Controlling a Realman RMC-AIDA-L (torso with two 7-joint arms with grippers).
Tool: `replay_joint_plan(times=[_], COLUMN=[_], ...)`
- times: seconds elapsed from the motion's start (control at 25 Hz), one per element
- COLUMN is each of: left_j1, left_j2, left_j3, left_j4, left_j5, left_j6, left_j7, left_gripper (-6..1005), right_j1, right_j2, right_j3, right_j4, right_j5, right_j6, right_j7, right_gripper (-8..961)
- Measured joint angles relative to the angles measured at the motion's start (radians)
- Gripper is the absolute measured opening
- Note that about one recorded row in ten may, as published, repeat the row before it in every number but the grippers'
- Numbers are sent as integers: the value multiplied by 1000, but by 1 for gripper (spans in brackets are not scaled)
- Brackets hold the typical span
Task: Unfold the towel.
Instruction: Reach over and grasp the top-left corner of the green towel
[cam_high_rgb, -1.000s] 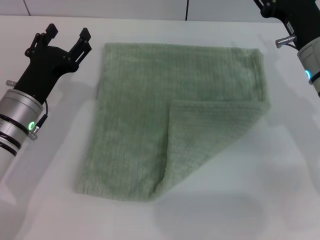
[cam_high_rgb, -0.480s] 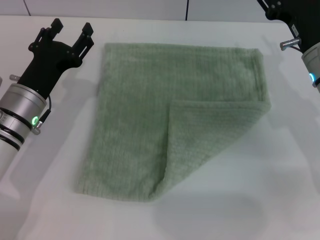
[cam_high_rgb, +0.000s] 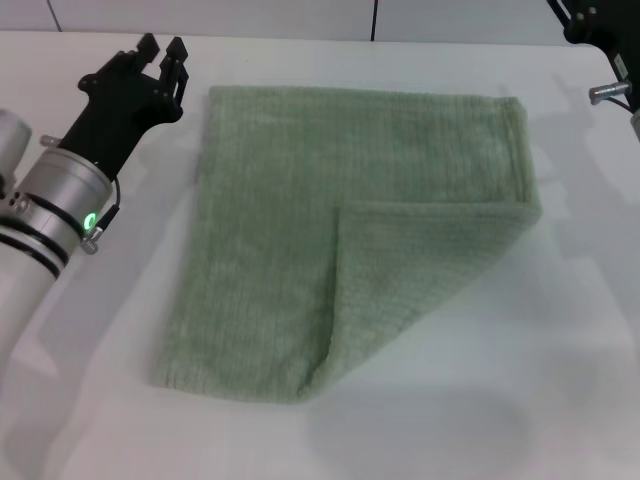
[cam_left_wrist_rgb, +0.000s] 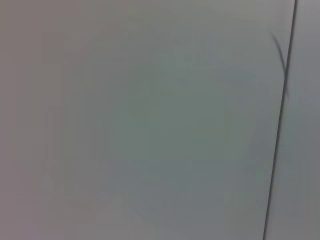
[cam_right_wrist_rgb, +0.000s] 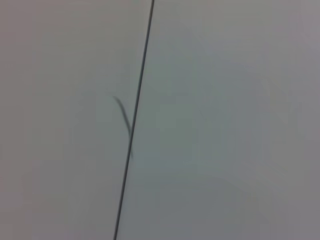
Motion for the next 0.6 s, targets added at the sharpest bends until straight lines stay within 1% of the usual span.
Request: replay_joint_plan(times=[0.08,0.16,0.2,0.24,0.4,0.52,0.56,0.6], left_j1=[-2,-25,-25,-48,-110,-140,-140,-165], left_j2=[0,2,2,2,6,7,7,6], left_j3=[0,6,6,8,9,15,15,31], left_j4=[-4,-35,-35,-42,-44,-45,-45,-45], left_j5=[0,0,0,0,4,7,7,8], left_j6=[-9,-122,-122,-193,-355,-425,-425,-477], left_j7=[0,-5,-5,-25,-78,-82,-82,-88], left_gripper=[373,327,304,282,190,111,82,54], right_j1=[-6,-9,-10,-11,-16,-19,-20,-20], right_j2=[0,0,0,0,1,1,1,1], right_j3=[2,2,1,1,1,1,1,1], right_j4=[0,0,0,0,0,1,1,2], right_j5=[0,0,0,0,0,0,0,0], right_j6=[-5,-9,-9,-9,-9,-5,-4,-1], right_j7=[0,0,0,0,0,0,0,0], right_gripper=[784,784,784,784,785,785,785,785])
